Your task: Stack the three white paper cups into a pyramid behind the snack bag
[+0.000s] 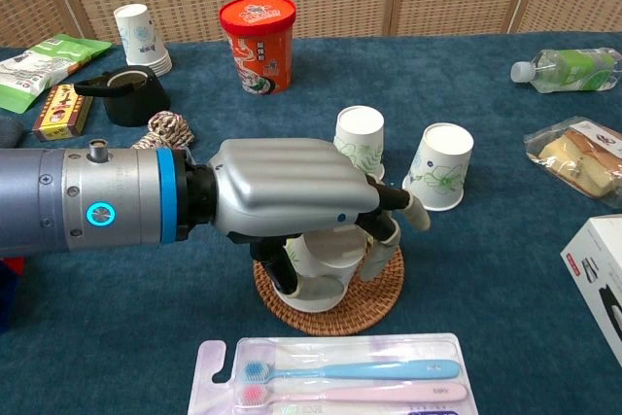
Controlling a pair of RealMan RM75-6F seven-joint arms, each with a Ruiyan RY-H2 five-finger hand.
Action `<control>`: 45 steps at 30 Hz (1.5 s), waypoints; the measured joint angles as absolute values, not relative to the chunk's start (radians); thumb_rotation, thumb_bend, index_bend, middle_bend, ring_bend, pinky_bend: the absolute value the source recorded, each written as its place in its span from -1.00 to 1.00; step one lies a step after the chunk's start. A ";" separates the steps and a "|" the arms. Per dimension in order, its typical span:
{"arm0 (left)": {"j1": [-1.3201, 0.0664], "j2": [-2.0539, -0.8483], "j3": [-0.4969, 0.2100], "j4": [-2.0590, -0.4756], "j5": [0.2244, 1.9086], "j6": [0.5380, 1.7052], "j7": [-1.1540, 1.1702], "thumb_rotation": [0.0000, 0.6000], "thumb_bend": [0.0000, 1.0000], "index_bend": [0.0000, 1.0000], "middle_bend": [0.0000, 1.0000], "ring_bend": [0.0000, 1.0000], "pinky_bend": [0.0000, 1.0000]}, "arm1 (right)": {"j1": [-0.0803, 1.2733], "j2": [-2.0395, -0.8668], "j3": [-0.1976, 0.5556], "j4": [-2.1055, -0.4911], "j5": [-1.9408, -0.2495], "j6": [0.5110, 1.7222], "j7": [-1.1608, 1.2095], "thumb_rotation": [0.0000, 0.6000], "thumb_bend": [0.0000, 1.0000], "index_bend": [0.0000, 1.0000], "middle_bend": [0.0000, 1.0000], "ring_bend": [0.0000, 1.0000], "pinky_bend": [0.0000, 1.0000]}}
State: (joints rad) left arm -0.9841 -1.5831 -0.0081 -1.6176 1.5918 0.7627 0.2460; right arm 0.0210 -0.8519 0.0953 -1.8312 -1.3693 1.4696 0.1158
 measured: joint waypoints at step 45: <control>-0.847 -1.495 -0.098 -1.438 1.451 0.965 0.001 1.00 -0.09 -0.21 -0.72 -0.50 0.16 | 0.068 -0.860 0.109 -1.861 -1.357 1.410 0.076 1.00 0.10 -1.00 -1.00 -1.00 -1.00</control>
State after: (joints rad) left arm -0.8467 -1.4946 -0.0984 -1.4380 1.4507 0.9654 0.0007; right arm 0.0680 -0.8596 0.1092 -1.8613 -1.3568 1.4098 0.0765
